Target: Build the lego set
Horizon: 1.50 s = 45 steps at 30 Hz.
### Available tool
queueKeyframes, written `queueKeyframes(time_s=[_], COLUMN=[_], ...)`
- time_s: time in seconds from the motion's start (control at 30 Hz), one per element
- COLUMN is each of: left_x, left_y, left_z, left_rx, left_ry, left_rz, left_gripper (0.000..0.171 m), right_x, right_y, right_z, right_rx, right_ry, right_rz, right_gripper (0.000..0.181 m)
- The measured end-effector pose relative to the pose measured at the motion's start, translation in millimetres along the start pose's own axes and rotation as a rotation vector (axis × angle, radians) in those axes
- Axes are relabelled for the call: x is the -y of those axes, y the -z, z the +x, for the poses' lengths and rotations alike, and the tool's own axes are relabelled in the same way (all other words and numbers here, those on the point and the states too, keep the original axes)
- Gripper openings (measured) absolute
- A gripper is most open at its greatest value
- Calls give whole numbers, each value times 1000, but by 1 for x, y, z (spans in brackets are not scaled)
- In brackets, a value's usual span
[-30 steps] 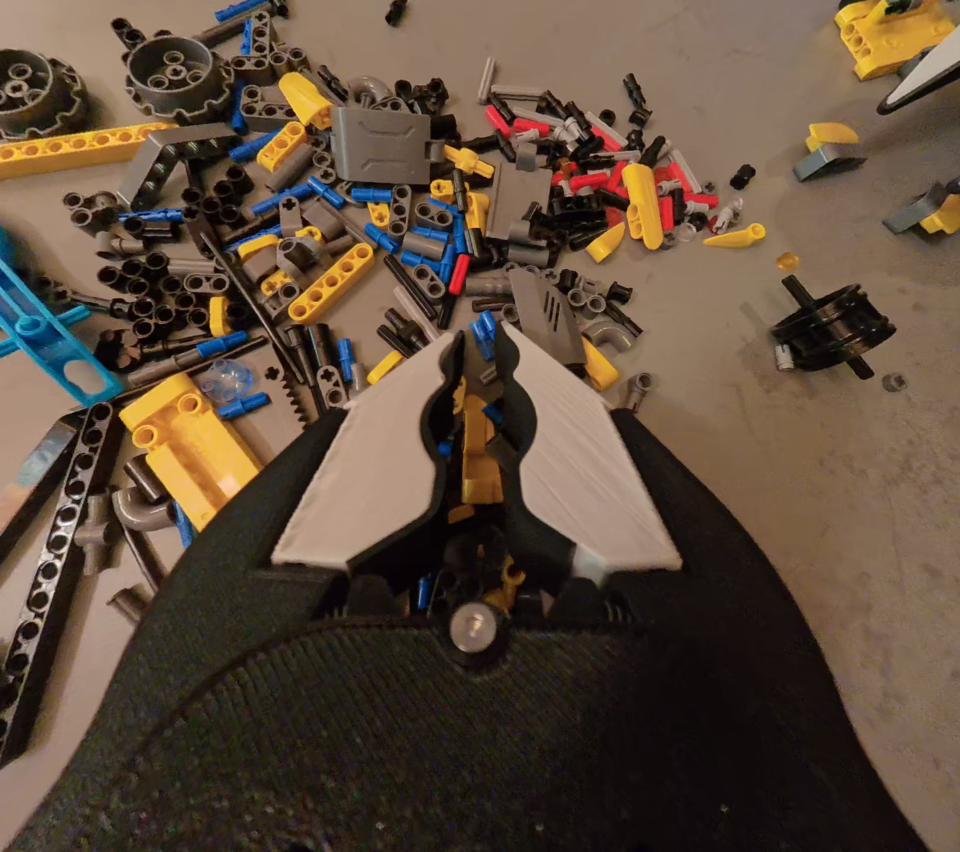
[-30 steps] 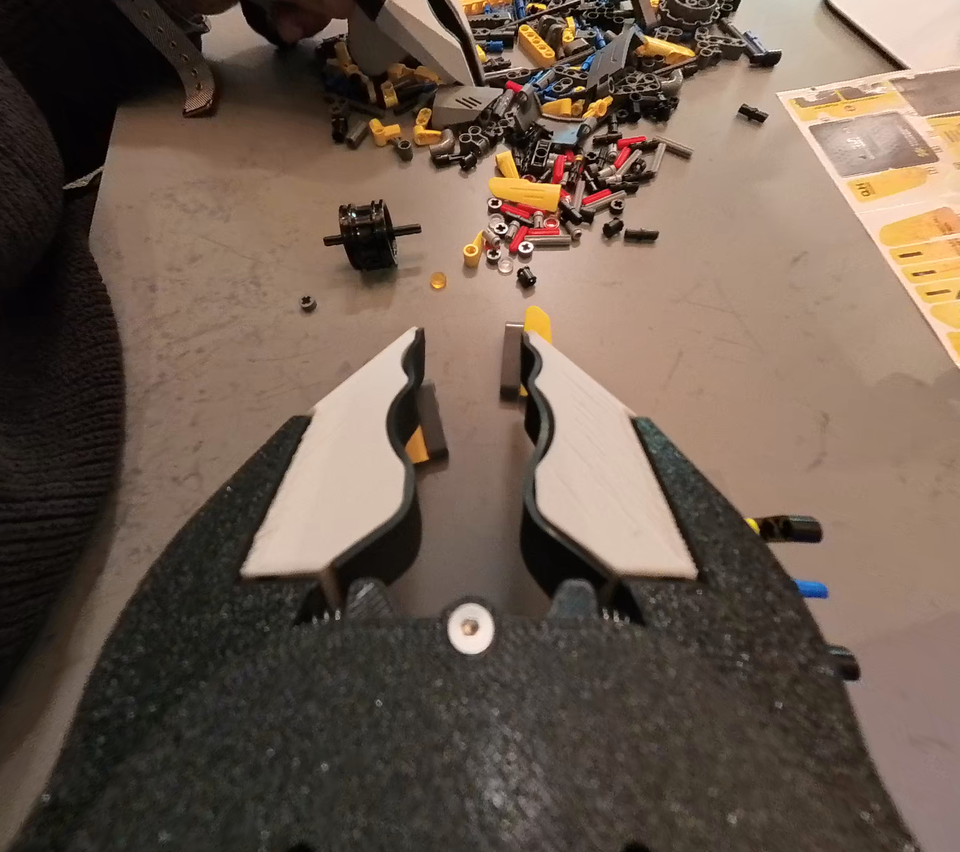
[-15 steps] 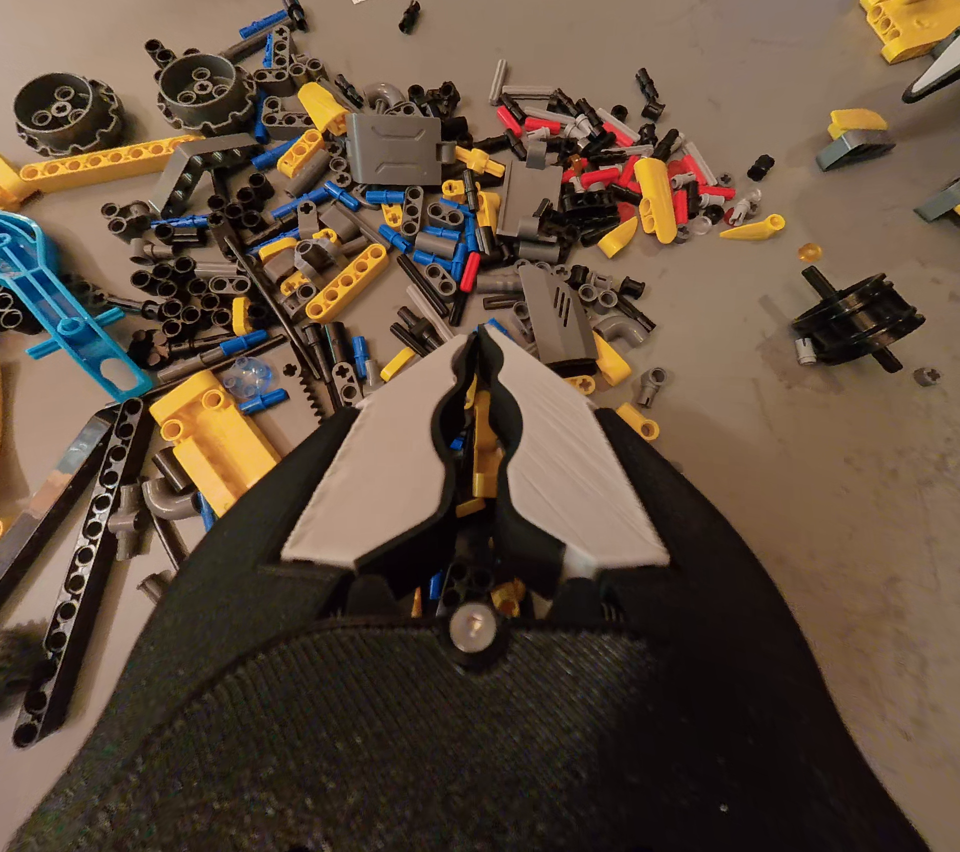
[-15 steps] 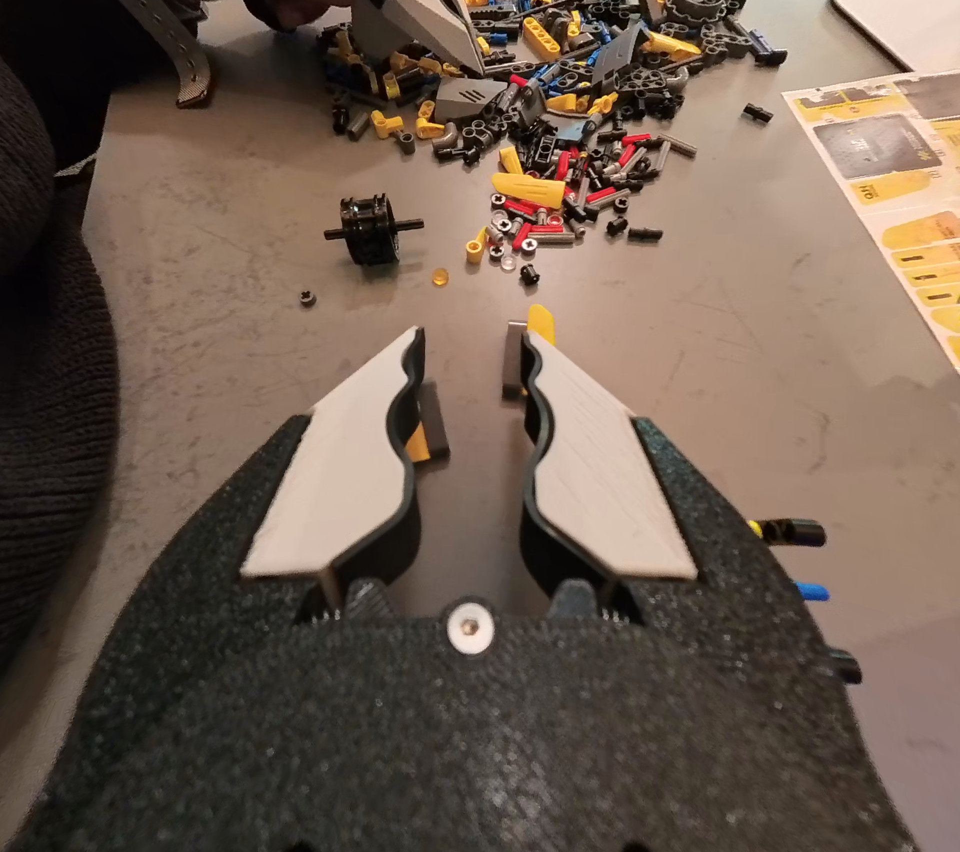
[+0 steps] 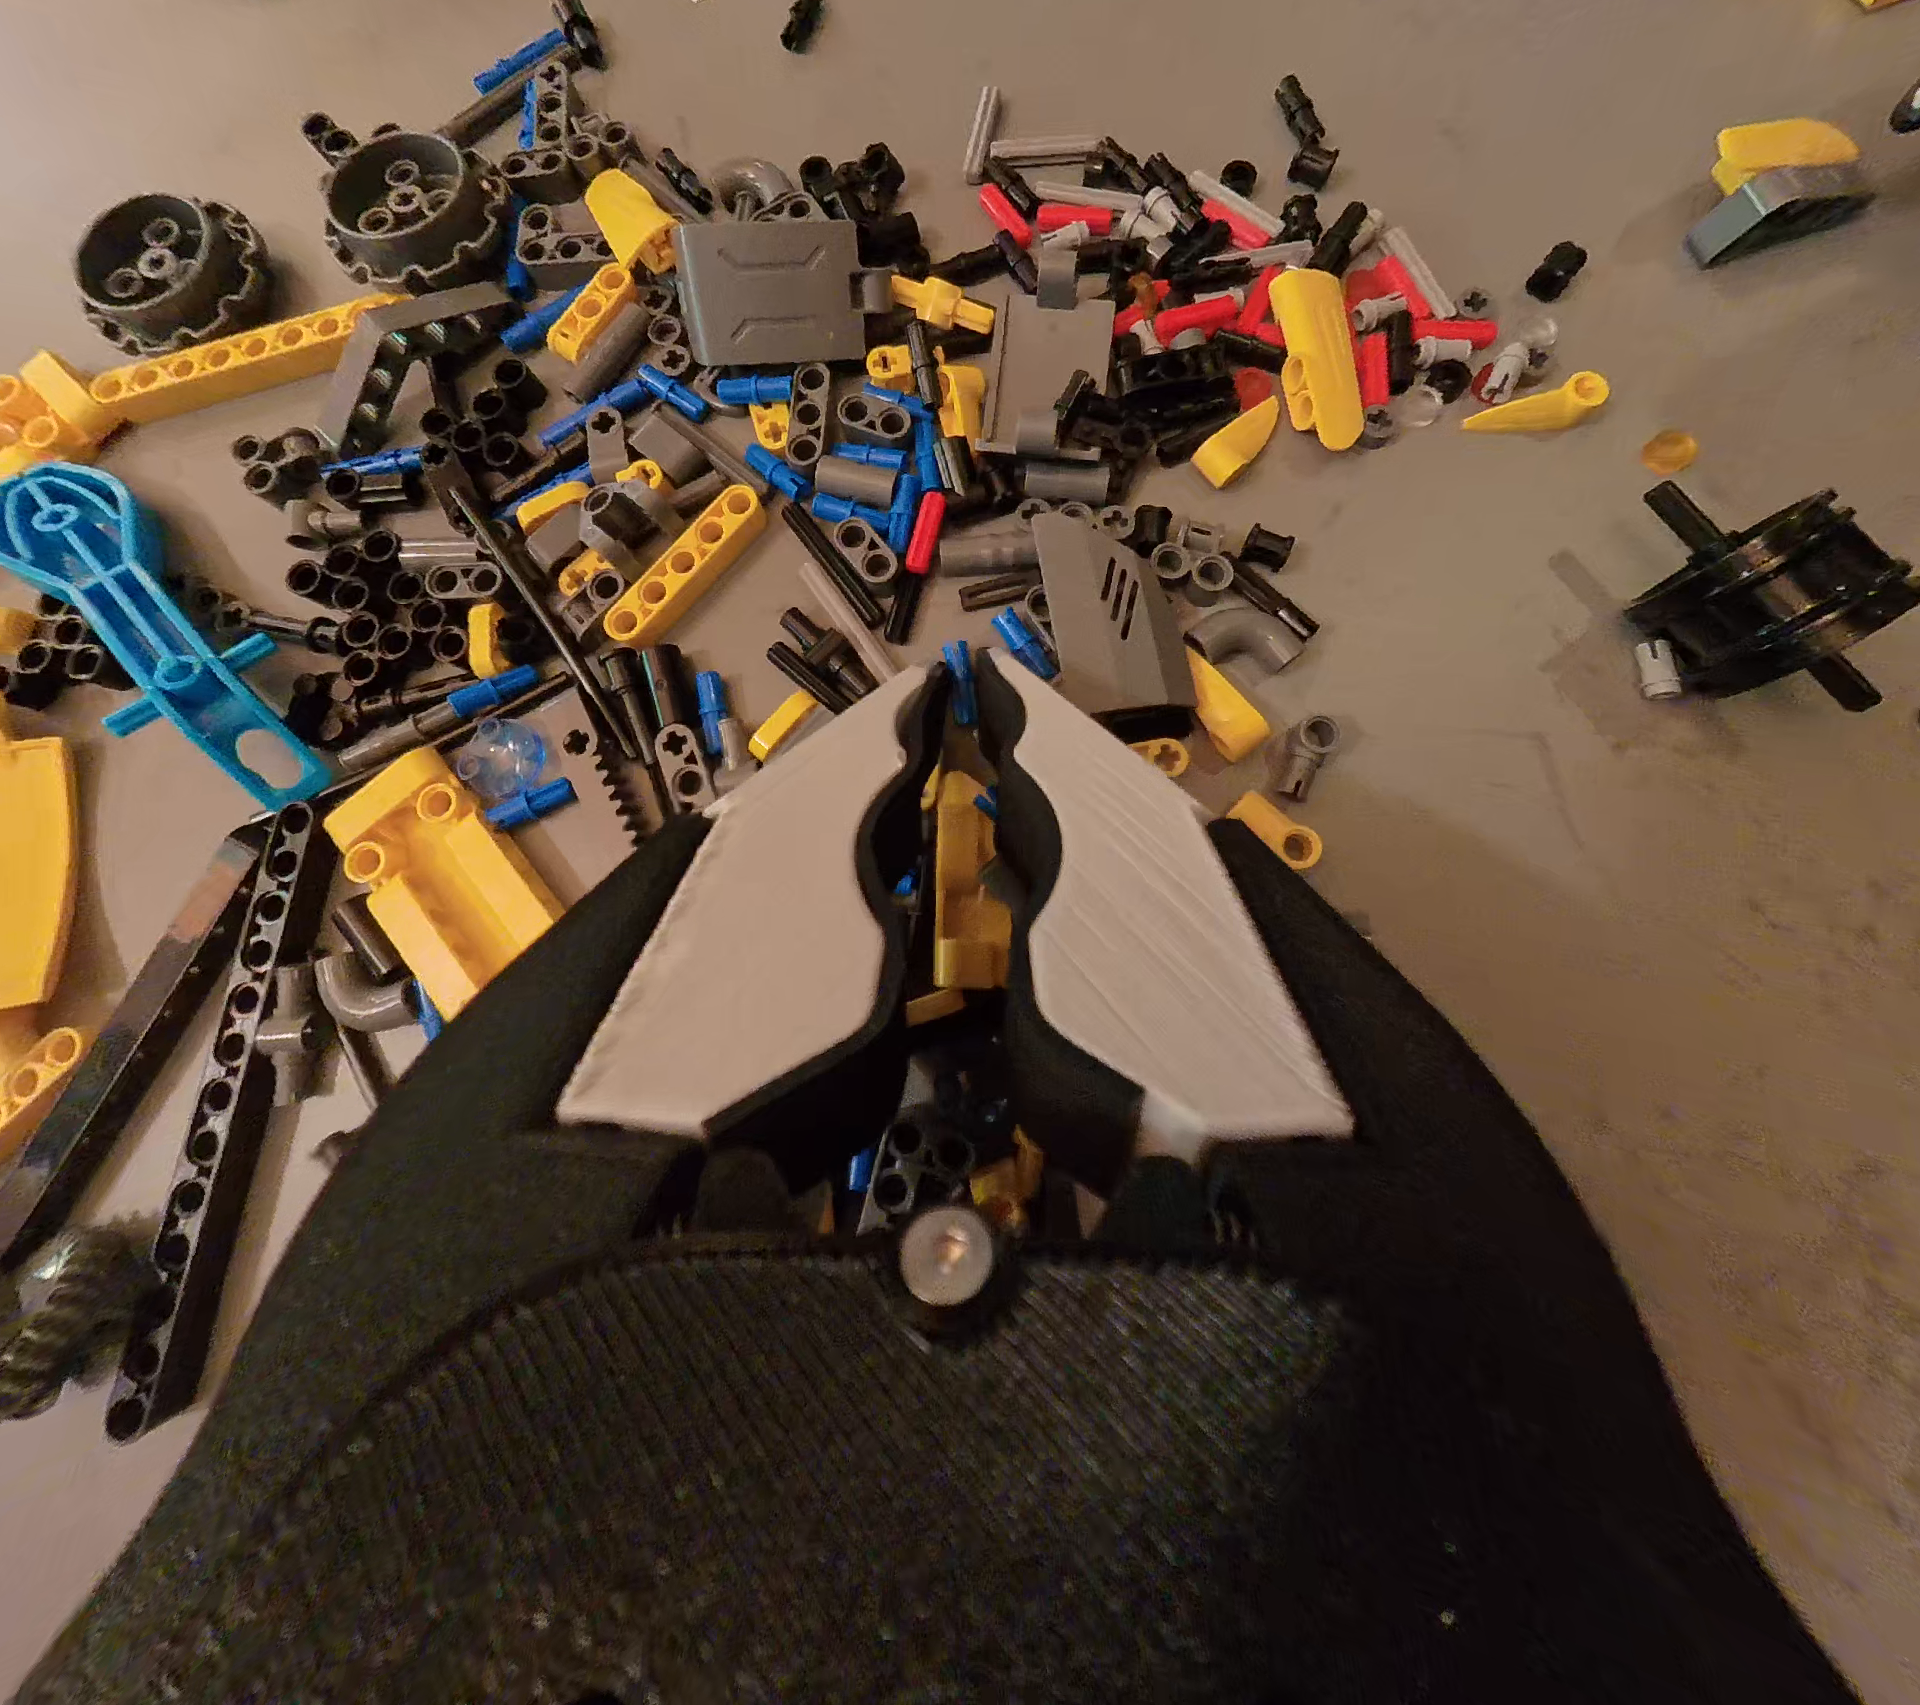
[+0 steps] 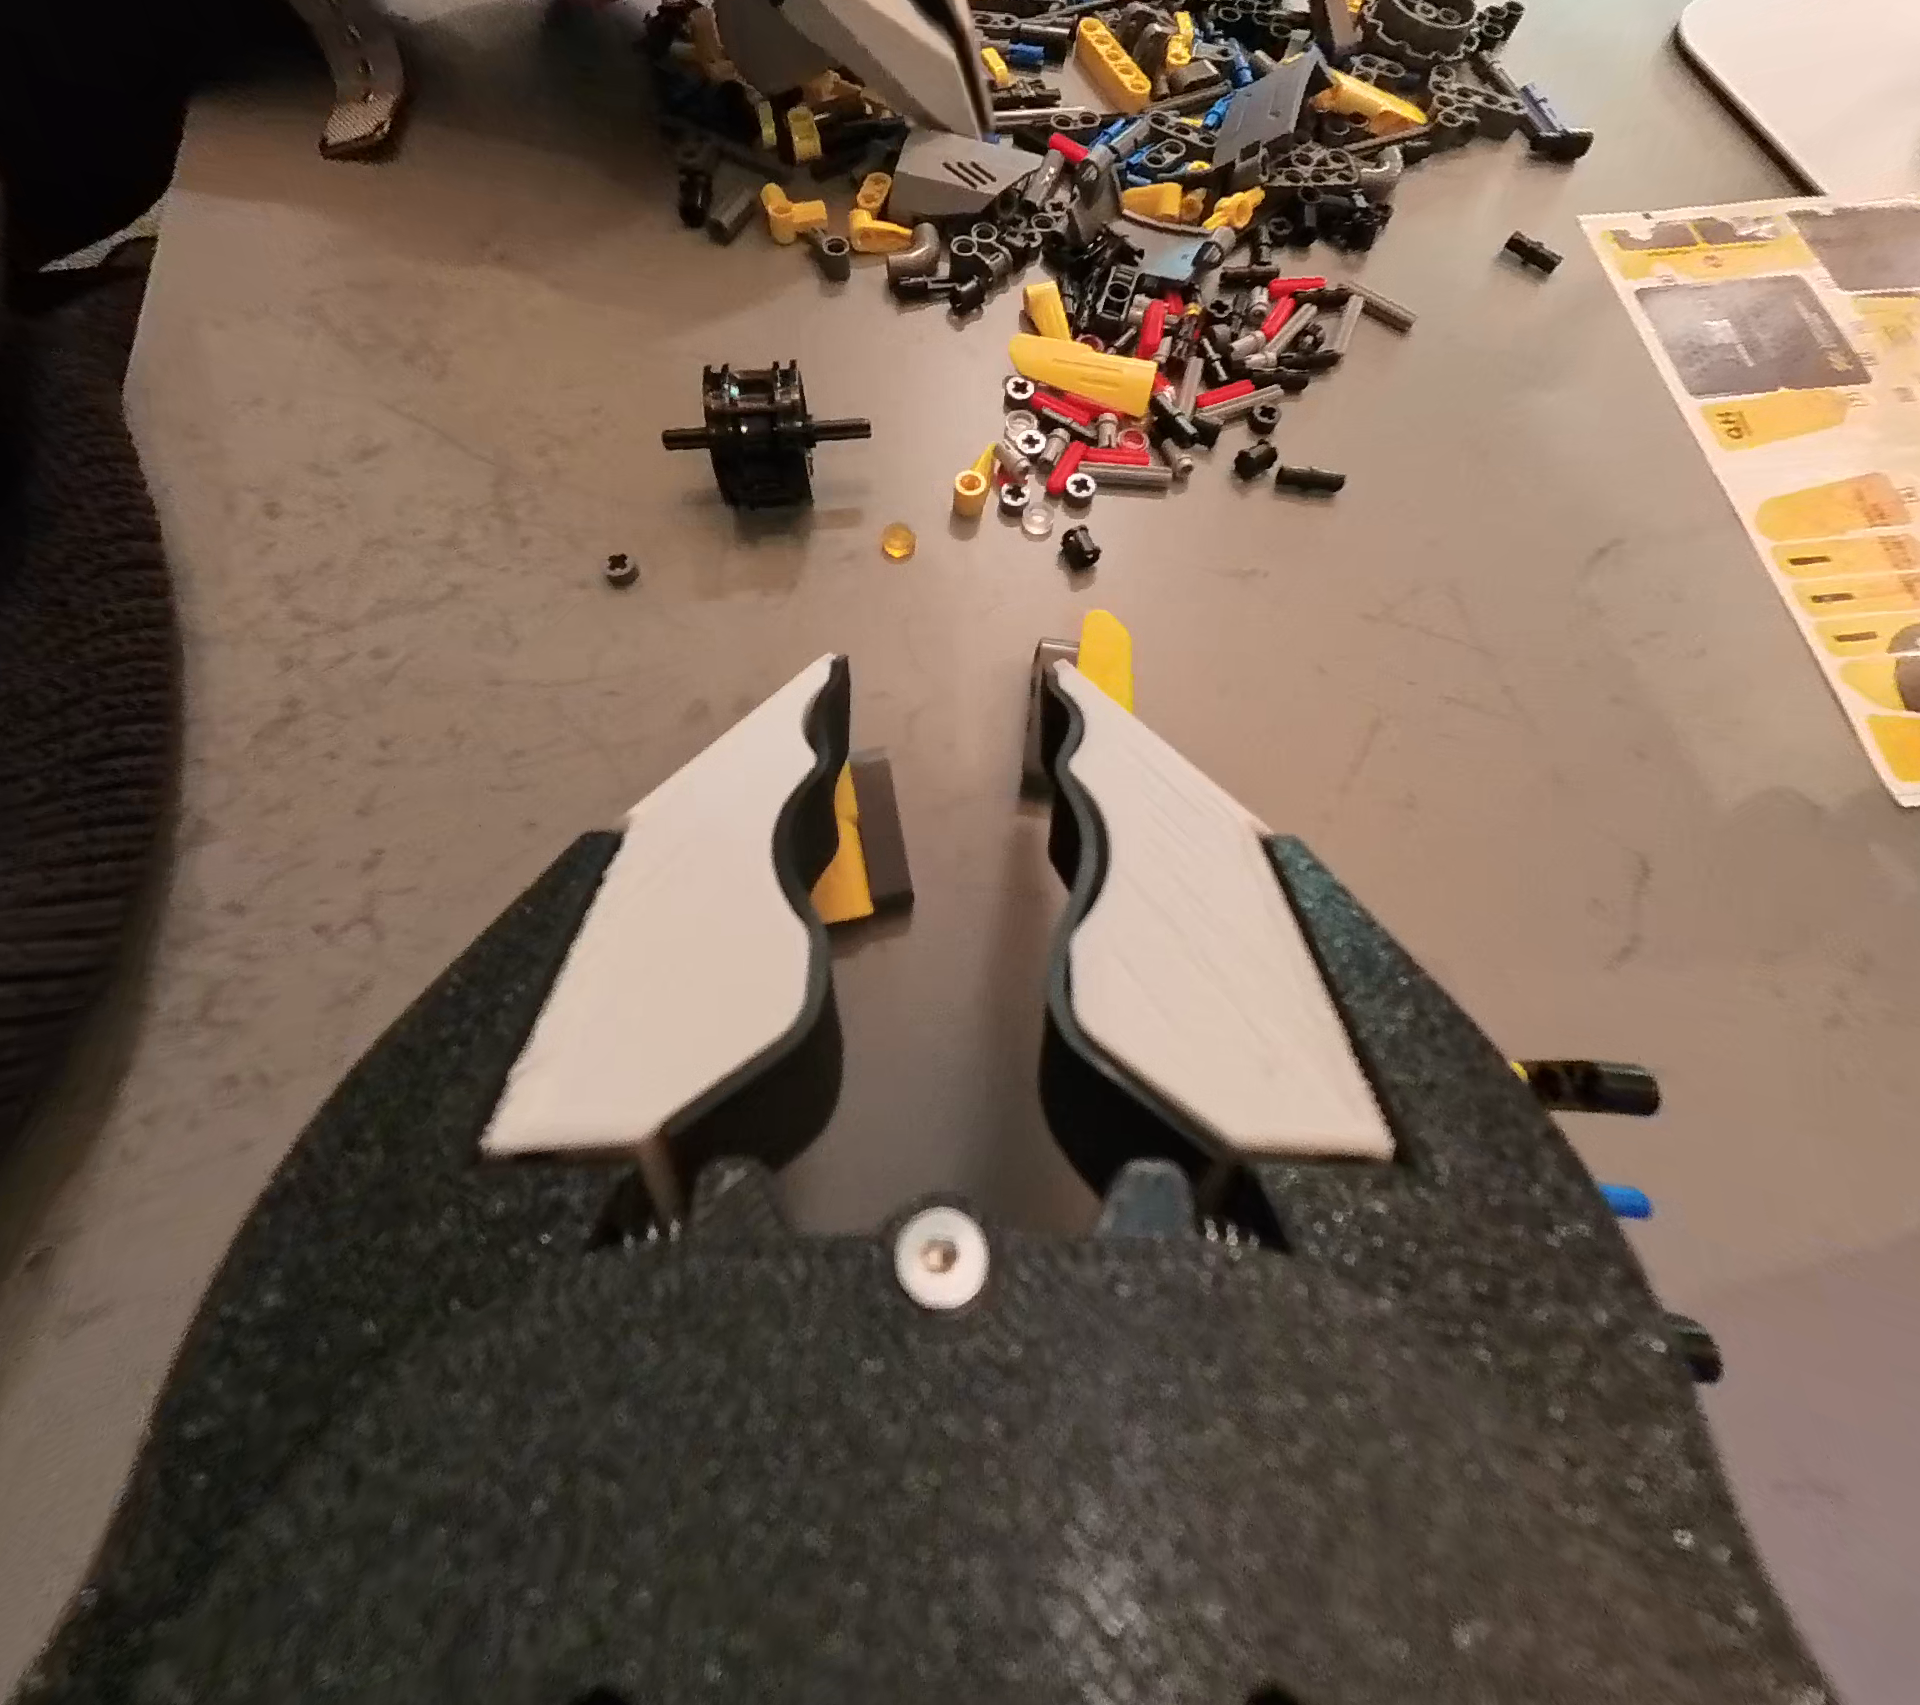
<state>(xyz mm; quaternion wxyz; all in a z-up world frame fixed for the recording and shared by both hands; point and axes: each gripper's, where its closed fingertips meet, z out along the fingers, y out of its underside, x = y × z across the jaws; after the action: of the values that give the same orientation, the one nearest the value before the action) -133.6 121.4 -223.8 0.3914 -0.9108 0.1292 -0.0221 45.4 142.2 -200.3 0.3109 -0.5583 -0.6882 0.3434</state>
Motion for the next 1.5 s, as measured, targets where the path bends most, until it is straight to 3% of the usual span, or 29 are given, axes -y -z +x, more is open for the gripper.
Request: queueKeyframes(time_s=[0.1, 0.2, 0.33, 0.43, 0.6, 0.77, 1.03, 1.2, 1.3, 1.4, 1.5], left_x=[13, 42, 65, 75, 80, 73, 71, 67, 66, 70, 76], left_y=[9, 26, 40, 41, 37, 30, 33, 32, 32, 35, 40], left_z=[-2, 11, 70, 113, 157, 165, 178, 180, 181, 180, 174], left_rx=[27, 26, -46, -52, -72, -97, -138, -168, -178, -189, -220], left_ry=[-20, -110, -390, -562, -710, -747, -783, -784, -791, -745, -668], left_rz=[82, 251, 411, 475, 519, 486, 506, 498, 494, 523, 549], left_gripper=[1, 0, 1, 1, 1, 1, 1, 1, 1, 21, 25], right_x=[3, 12, 34, 47, 48, 45, 41, 41, 39, 41, 45], right_y=[1, 2, 8, 13, 15, 15, 8, 8, 8, 11, 15], right_z=[0, 1, -2, -12, -23, -28, -40, -47, -48, -46, -42], right_rx=[-1, 4, 78, 209, 390, 507, 565, 607, 603, 597, 600], right_ry=[-5, -45, -197, -361, -574, -724, -753, -752, -737, -724, -725], right_rz=[19, 68, 198, 286, 303, 299, 245, 228, 212, 232, 265], right_gripper=[36, 36, 33, 15, 14, 20, 23, 5, 4, 4, 4])
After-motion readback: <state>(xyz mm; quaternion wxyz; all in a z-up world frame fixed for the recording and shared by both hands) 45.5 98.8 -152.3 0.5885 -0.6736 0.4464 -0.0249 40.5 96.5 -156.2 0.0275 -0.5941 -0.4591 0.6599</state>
